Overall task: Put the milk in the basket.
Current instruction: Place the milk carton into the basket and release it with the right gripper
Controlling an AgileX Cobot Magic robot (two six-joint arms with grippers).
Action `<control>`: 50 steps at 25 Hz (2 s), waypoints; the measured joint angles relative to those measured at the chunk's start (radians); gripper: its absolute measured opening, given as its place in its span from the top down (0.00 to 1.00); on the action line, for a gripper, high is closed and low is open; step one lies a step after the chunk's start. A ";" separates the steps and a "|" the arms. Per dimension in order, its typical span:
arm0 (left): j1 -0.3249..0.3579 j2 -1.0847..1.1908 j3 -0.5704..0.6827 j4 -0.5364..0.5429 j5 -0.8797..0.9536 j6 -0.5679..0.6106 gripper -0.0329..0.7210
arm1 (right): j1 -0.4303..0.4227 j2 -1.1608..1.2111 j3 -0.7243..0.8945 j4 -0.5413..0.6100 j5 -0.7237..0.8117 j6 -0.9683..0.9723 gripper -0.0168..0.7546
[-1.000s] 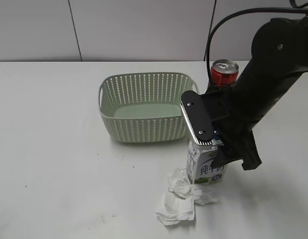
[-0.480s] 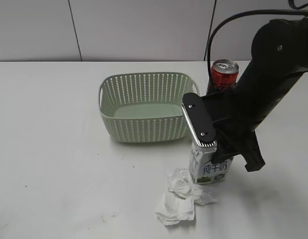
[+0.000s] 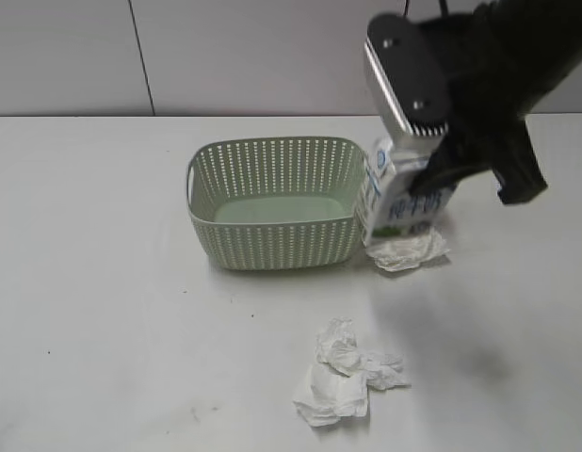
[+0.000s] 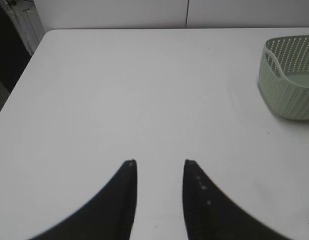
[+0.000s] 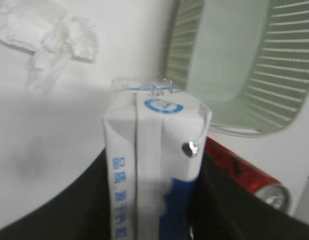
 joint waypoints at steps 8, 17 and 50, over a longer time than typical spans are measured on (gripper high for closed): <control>0.000 0.000 0.000 0.000 0.000 0.000 0.64 | 0.001 0.185 -0.338 -0.004 0.024 0.043 0.58; 0.000 0.000 0.000 0.000 0.000 0.000 0.64 | 0.059 0.527 -0.567 0.001 0.028 0.063 0.58; 0.000 0.000 0.000 0.000 0.000 0.000 0.65 | -0.153 0.393 -0.580 -0.019 -0.064 1.042 0.23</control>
